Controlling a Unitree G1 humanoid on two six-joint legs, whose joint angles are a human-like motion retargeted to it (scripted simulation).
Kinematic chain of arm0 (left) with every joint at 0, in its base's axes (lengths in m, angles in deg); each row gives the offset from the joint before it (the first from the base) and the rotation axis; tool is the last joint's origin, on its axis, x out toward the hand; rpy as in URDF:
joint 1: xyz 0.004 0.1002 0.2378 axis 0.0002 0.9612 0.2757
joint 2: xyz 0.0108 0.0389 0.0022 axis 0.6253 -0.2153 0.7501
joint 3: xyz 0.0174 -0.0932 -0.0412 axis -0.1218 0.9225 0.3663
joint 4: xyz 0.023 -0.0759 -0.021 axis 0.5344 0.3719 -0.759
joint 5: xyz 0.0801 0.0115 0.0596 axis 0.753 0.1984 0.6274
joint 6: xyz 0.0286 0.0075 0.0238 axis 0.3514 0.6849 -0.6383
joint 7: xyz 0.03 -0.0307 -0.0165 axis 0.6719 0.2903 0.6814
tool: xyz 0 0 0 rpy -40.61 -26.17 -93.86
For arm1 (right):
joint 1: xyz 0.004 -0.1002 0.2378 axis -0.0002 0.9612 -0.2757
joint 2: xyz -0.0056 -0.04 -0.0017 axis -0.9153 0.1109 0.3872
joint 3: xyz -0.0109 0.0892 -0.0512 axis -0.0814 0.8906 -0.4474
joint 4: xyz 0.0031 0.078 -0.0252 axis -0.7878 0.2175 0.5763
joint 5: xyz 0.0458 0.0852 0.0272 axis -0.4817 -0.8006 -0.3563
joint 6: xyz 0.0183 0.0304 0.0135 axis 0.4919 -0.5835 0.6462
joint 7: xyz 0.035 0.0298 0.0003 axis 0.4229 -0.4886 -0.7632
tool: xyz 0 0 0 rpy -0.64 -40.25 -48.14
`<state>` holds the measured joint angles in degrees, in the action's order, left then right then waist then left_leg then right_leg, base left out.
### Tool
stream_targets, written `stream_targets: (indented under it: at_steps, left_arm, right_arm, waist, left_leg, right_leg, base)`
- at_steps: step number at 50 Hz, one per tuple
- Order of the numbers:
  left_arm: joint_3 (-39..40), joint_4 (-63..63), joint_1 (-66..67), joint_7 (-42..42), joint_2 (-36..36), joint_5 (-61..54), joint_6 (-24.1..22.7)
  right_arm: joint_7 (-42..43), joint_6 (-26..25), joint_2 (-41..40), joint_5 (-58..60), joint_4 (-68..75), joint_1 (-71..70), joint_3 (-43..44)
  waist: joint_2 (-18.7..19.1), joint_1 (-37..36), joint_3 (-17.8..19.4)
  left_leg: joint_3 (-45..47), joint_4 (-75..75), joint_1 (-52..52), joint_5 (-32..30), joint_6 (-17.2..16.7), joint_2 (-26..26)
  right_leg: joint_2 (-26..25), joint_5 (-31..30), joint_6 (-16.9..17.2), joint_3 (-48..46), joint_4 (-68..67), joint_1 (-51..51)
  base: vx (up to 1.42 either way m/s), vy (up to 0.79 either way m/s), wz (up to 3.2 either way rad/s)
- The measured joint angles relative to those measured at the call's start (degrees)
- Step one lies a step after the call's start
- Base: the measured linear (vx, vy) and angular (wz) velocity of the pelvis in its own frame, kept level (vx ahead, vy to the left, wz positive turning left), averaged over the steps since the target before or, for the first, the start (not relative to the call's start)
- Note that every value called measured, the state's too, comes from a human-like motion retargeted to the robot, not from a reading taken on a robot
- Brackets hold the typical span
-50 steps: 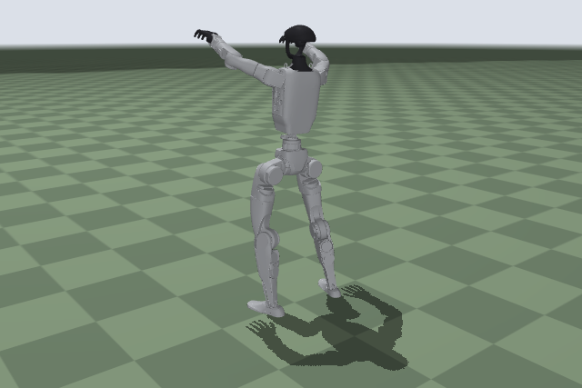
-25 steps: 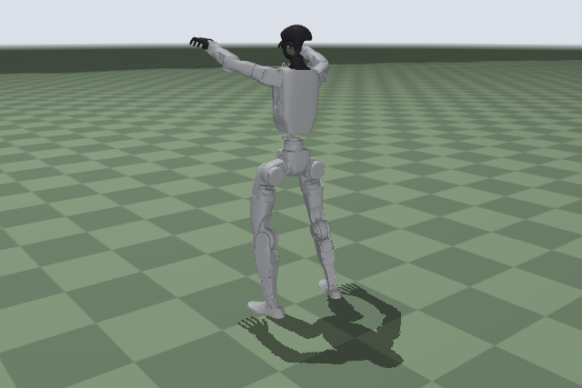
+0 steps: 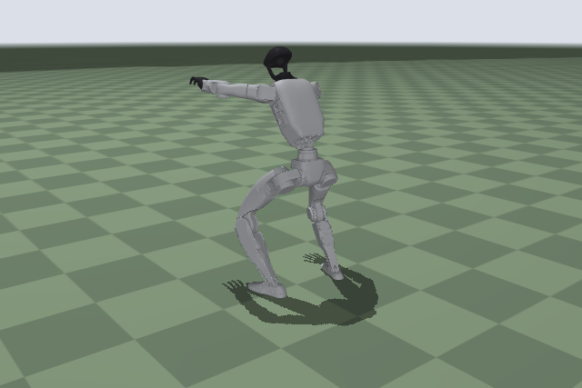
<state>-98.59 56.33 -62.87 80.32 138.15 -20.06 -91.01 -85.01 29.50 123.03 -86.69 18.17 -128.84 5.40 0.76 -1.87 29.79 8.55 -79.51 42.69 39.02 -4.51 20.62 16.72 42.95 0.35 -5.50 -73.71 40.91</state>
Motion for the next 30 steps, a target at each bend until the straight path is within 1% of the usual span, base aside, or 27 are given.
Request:
stream_targets:
  at_steps: [5,8,10,12,13,15,18,20,22,27,28,30]
  left_arm:
    - [0.0,3.2,0.8,0.4,-2.1,-1.4,0.9]
    - [0.0,4.2,1.1,0.3,-3.4,-1.5,1.3]
    - [0.0,4.2,1.3,0.4,-3.8,-1.0,1.5]
    - [0.0,3.6,1.7,0.7,-3.9,-0.1,1.6]
    - [0.0,3.1,2.5,0.8,-4.0,0.3,1.7]
    - [0.0,2.2,6.5,0.8,-5.2,1.3,1.8]
    - [0.0,0.5,12.5,1.7,-8.0,2.1,2.0]
    - [0.0,-0.4,17.4,1.4,-10.7,2.1,2.0]
    - [0.0,-0.3,20.6,2.1,-14.1,3.0,2.2]
    - [0.0,-0.6,25.0,3.9,-18.6,3.0,2.2]
    - [0.0,-0.6,25.7,4.4,-19.2,2.8,2.2]
    - [0.0,-0.7,26.4,5.0,-19.2,2.2,2.2]
  right_arm:
    - [1.0,-0.7,-2.8,-0.9,1.3,-1.6,-1.9]
    - [0.3,-1.2,-4.0,-2.2,1.4,-1.9,-3.2]
    - [-0.6,-1.5,-4.5,-3.1,1.1,-2.0,-4.2]
    - [-1.6,-1.6,-4.8,-3.6,0.5,-2.3,-5.5]
    - [-2.2,-1.7,-5.0,-3.9,0.2,-2.0,-6.3]
    - [-3.0,-1.8,-6.3,-4.4,-0.3,1.3,-7.4]
    - [-3.3,-1.1,-5.7,-2.7,-1.7,7.2,-7.5]
    - [-4.4,-0.8,-5.9,-2.4,-2.1,11.4,-8.7]
    - [-4.2,-1.1,-6.9,-2.5,-0.9,14.7,-8.1]
    - [-3.7,-1.3,-6.9,-2.1,0.6,21.1,-7.4]
    - [-3.5,-1.4,-7.0,-2.0,0.8,22.1,-7.1]
    - [-3.2,-1.3,-6.3,-1.9,0.8,23.6,-6.9]
  waist:
    - [1.0,1.1,0.0]
    - [0.9,1.5,0.0]
    - [0.7,1.5,0.0]
    - [0.5,1.0,0.0]
    - [0.2,0.5,0.0]
    - [0.9,-0.8,0.0]
    - [3.9,-3.0,0.0]
    - [5.5,-3.4,0.0]
    - [6.6,-4.9,0.0]
    - [8.3,-4.1,0.0]
    - [8.3,-3.9,0.0]
    - [8.4,-2.8,0.0]
  left_leg:
    - [-5.8,-18.6,21.4,1.2,-1.5,0.6]
    - [-8.5,-28.4,32.5,1.5,-2.0,0.3]
    - [-9.9,-34.6,39.3,1.7,-2.0,0.2]
    - [-11.1,-40.5,45.3,1.9,-1.8,0.7]
    - [-11.4,-43.4,46.8,2.5,-1.7,1.4]
    - [-13.8,-49.5,47.3,4.5,-1.8,2.8]
    - [-18.3,-58.6,47.3,8.0,-1.9,3.8]
    - [-23.4,-66.4,47.3,10.9,-0.2,2.1]
    - [-26.7,-69.9,47.3,11.0,-2.4,1.0]
    - [-31.6,-77.6,47.3,11.0,-6.7,-4.1]
    - [-32.2,-78.7,47.3,11.0,-7.2,-5.0]
    - [-32.3,-80.1,47.3,11.0,-6.9,-6.1]
  right_leg:
    - [1.6,4.0,0.0,3.4,-19.9,20.0]
    - [2.1,6.0,-0.6,6.8,-31.1,31.2]
    - [2.0,7.0,-1.1,9.4,-38.1,38.5]
    - [0.8,7.0,-1.5,12.2,-44.4,45.7]
    - [-0.1,7.0,-1.5,13.9,-47.3,48.2]
    - [-2.4,7.1,-1.2,15.5,-52.3,49.0]
    - [-5.3,7.1,0.5,17.6,-59.4,49.0]
    - [-7.2,7.1,2.5,20.2,-66.6,49.0]
    - [-8.8,7.1,3.7,21.5,-70.4,49.0]
    - [-11.7,7.1,8.7,27.7,-79.0,49.0]
    - [-12.4,7.1,9.5,28.9,-80.2,49.0]
    - [-13.3,7.1,10.0,30.5,-82.1,49.0]
  base:
    - [-0.22,-0.03,0.2]
    - [-0.15,-0.03,0.17]
    - [-0.12,-0.02,0.02]
    - [-0.11,0.0,-0.26]
    - [-0.1,0.03,-0.55]
    - [-0.1,0.07,-0.77]
    - [-0.1,0.09,-0.6]
    - [-0.13,0.02,-0.19]
    - [-0.1,-0.02,-0.09]
    - [-0.04,0.0,0.19]
    - [-0.01,0.0,0.2]
    - [0.0,0.0,0.11]
